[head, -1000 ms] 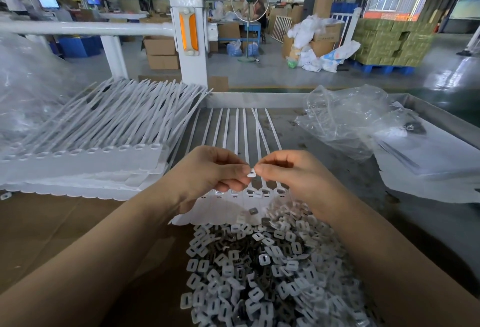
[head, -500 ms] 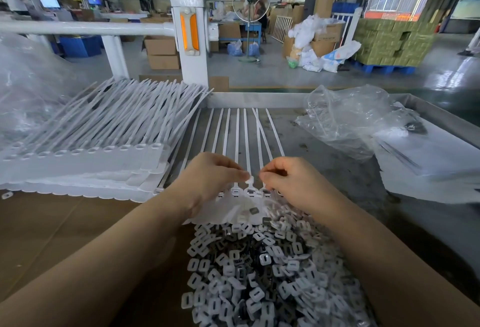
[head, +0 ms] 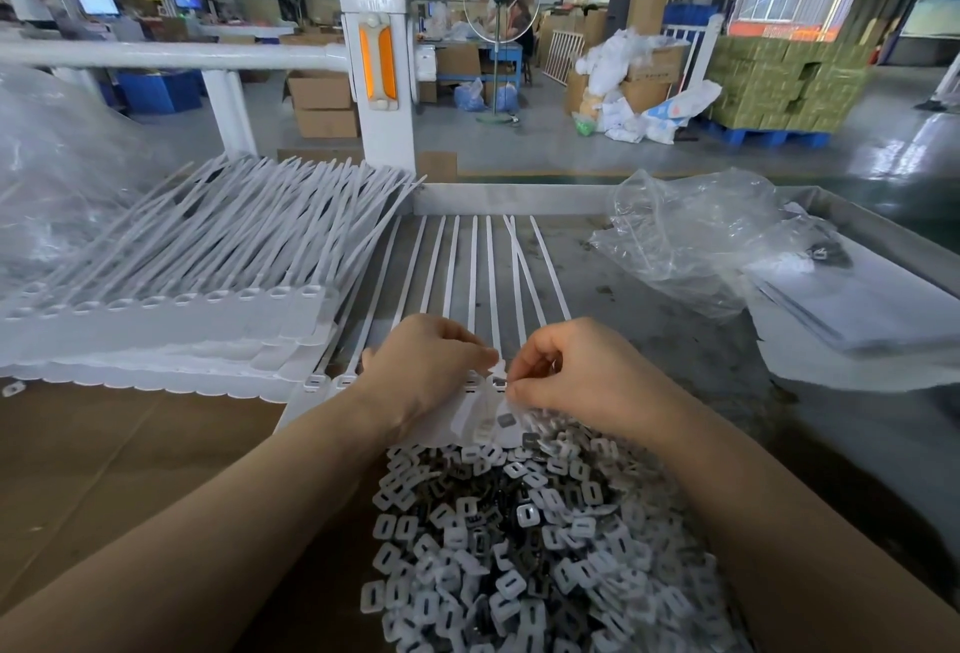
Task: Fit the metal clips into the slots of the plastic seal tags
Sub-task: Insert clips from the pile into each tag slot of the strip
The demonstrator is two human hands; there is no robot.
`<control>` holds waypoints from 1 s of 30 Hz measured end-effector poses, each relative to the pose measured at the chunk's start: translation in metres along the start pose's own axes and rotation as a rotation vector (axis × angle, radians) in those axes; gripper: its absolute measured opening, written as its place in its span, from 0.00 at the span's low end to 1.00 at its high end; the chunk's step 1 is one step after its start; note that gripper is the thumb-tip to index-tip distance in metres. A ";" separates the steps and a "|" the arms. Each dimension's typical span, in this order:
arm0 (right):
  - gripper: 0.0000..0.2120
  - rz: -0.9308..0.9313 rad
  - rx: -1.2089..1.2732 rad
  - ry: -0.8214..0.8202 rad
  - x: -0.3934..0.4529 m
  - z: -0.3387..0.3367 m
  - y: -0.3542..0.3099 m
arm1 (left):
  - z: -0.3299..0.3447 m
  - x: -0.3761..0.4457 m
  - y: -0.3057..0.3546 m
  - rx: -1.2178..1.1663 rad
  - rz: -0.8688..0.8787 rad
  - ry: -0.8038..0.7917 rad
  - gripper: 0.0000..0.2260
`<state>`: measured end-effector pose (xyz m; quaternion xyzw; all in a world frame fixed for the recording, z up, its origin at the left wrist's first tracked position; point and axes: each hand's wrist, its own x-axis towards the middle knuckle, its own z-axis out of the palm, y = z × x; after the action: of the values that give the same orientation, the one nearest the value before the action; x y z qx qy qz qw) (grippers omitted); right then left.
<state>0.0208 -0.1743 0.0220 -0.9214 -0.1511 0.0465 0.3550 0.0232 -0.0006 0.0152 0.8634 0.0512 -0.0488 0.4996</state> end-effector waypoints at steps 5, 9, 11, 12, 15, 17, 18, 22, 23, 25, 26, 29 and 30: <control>0.04 0.004 0.025 -0.088 -0.002 -0.009 0.000 | 0.002 -0.002 0.000 0.080 0.002 0.010 0.07; 0.06 0.030 0.040 -0.162 -0.003 -0.014 0.000 | 0.004 -0.002 0.000 0.160 0.022 0.031 0.07; 0.07 0.039 0.039 -0.170 -0.003 -0.014 0.000 | 0.005 -0.002 -0.001 0.183 0.040 0.029 0.07; 0.07 0.041 0.032 -0.172 -0.003 -0.014 0.000 | 0.005 -0.002 -0.001 0.202 0.050 0.031 0.07; 0.08 0.043 0.025 -0.174 -0.003 -0.014 0.000 | 0.006 -0.002 -0.004 0.292 0.095 0.067 0.07; 0.08 0.042 0.021 -0.175 -0.003 -0.014 0.000 | 0.006 -0.002 -0.004 0.317 0.113 0.081 0.08; 0.08 0.040 0.016 -0.175 -0.003 -0.014 0.000 | 0.007 -0.003 -0.004 0.327 0.111 0.088 0.08; 0.08 0.042 0.010 -0.174 -0.004 -0.013 0.000 | 0.006 -0.002 -0.003 0.291 0.065 0.057 0.08; 0.08 0.045 0.014 -0.174 -0.004 -0.013 0.000 | 0.006 -0.001 -0.002 0.294 0.056 0.050 0.08; 0.08 0.053 0.024 -0.174 -0.003 -0.013 0.000 | 0.005 -0.001 0.000 0.345 0.035 0.044 0.08; 0.07 0.055 0.025 -0.174 -0.003 -0.013 0.000 | 0.005 0.001 0.001 0.362 0.018 0.030 0.07; 0.07 0.051 0.032 -0.192 -0.004 -0.013 0.000 | 0.005 0.004 0.005 0.334 -0.033 -0.010 0.07; 0.06 0.048 0.036 -0.211 -0.004 -0.014 -0.001 | 0.005 0.004 0.007 0.323 -0.044 -0.015 0.07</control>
<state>0.0197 -0.1837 0.0327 -0.9082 -0.1647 0.1543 0.3524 0.0282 -0.0080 0.0180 0.9308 0.0578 -0.0736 0.3534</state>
